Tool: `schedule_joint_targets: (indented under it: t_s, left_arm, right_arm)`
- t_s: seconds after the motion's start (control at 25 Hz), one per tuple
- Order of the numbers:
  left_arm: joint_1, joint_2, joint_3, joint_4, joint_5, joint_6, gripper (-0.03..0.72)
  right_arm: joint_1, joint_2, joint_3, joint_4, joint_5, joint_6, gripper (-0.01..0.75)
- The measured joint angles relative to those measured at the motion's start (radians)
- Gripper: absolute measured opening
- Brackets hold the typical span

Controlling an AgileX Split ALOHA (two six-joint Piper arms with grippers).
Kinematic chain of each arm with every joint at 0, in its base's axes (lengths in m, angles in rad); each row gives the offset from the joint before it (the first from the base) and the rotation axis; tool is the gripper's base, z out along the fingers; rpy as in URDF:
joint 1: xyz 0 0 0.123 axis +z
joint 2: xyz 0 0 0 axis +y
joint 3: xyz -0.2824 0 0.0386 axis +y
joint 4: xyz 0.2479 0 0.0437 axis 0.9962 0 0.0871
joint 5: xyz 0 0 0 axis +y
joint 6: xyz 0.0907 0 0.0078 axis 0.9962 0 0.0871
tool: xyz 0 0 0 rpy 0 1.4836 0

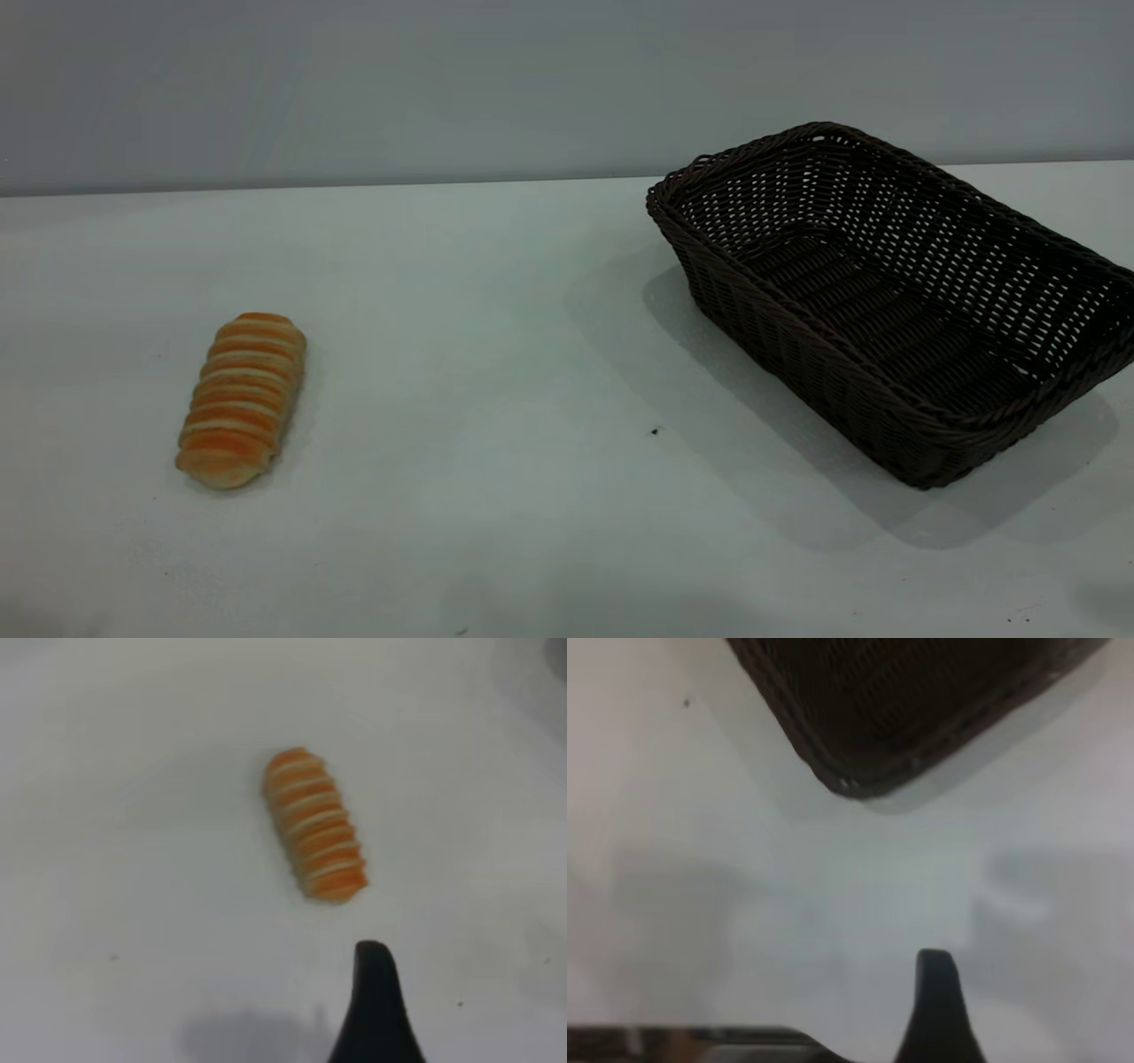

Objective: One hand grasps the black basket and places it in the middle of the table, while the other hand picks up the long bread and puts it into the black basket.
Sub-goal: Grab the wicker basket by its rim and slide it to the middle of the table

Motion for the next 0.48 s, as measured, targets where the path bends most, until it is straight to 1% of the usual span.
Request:
schedule_joint_targets:
  t_s: [0.2, 0.32, 0.48]
  left_arm:
    - [0.000, 0.073, 0.000, -0.115, -0.045, 0.077, 0.579]
    - [0.000, 0.086, 0.000, -0.162, -0.046, 0.141, 0.579]
    - [0.000, 0.087, 0.000, -0.199, -0.047, 0.187, 0.579]
  right_arm:
    - [-0.009, 0.297, -0.049, 0.081, -0.138, 0.059, 0.588]
    - [-0.042, 0.457, -0.085, 0.113, -0.182, 0.125, 0.588]
    - [-0.063, 0.607, -0.140, 0.206, -0.218, 0.118, 0.588]
